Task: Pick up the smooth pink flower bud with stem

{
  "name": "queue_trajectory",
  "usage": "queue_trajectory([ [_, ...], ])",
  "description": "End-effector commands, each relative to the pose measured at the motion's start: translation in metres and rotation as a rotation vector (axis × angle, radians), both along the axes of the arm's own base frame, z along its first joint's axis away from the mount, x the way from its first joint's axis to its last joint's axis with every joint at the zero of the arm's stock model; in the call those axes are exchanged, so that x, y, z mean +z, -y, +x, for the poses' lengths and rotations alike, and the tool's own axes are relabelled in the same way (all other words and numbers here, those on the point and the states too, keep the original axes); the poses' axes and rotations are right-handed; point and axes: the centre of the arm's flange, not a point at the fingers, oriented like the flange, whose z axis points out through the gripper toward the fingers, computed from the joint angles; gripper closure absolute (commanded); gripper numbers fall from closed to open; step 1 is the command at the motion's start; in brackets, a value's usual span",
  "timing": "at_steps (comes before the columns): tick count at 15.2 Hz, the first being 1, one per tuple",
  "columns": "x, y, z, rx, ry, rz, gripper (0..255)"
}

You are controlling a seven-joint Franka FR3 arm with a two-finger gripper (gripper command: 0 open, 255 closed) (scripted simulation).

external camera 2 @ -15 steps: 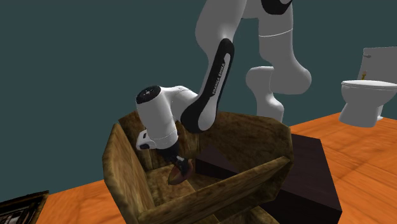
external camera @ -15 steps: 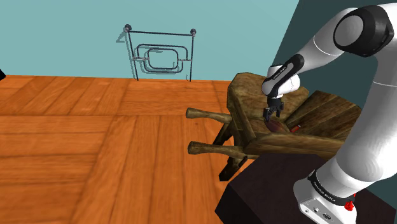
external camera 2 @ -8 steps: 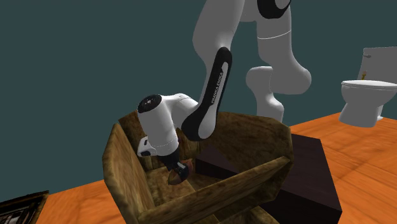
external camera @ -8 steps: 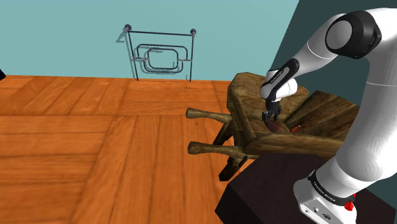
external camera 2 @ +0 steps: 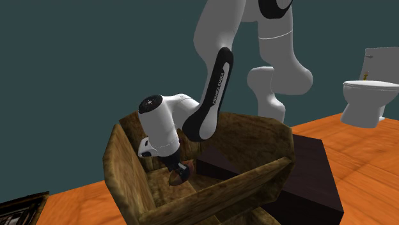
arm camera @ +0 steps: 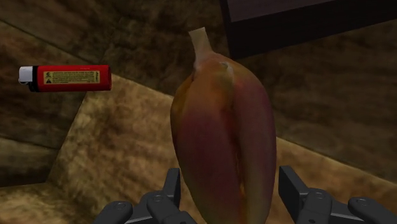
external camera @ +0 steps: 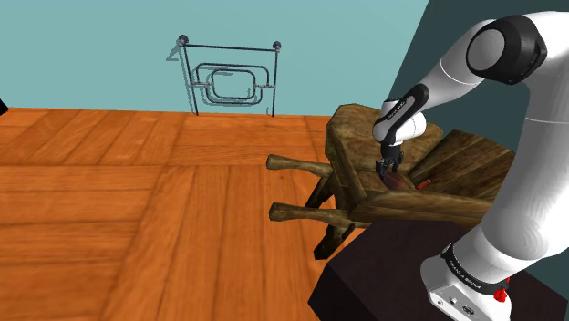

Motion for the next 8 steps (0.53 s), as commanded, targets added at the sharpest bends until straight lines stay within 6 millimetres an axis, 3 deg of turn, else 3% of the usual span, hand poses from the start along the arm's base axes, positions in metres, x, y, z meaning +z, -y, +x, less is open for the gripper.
queue_trajectory([
  [1,0.004,0.0,0.0,0.0,0.0,-0.001,255],
  [8,0.041,0.0,0.0,0.0,0.0,-0.001,255],
])
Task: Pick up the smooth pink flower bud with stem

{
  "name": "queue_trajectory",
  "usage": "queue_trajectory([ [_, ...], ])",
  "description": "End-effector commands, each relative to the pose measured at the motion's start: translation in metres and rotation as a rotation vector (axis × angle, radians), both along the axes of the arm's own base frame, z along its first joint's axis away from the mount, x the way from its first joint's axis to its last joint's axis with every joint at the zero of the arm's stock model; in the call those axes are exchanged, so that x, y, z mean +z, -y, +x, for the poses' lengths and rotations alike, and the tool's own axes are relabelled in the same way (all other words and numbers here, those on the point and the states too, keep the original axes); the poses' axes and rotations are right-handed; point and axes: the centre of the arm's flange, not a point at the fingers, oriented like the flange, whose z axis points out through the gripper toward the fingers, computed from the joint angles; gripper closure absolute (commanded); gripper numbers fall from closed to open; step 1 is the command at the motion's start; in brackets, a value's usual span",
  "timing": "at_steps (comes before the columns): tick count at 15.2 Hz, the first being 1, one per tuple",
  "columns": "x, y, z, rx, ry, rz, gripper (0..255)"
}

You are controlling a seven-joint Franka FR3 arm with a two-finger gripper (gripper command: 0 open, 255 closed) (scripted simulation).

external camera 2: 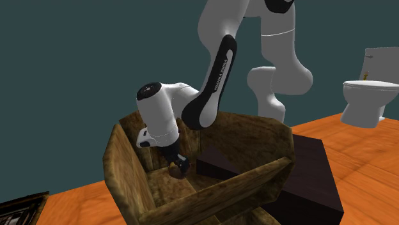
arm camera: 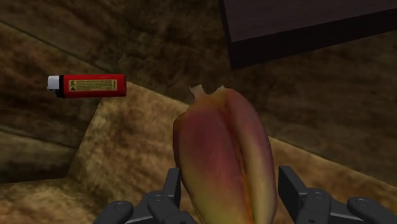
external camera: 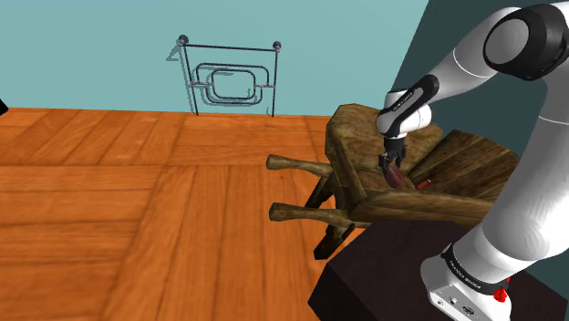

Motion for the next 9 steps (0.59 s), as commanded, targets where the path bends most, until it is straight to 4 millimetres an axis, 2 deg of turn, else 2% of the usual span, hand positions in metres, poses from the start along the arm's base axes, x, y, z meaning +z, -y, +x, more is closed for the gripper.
queue_trajectory([
  [1,0.011,0.0,-0.001,0.0,0.0,0.0,255],
  [7,0.043,0.0,-0.001,0.0,0.0,0.0,255],
  [9,0.044,0.0,-0.001,0.0,0.0,0.0,255],
])
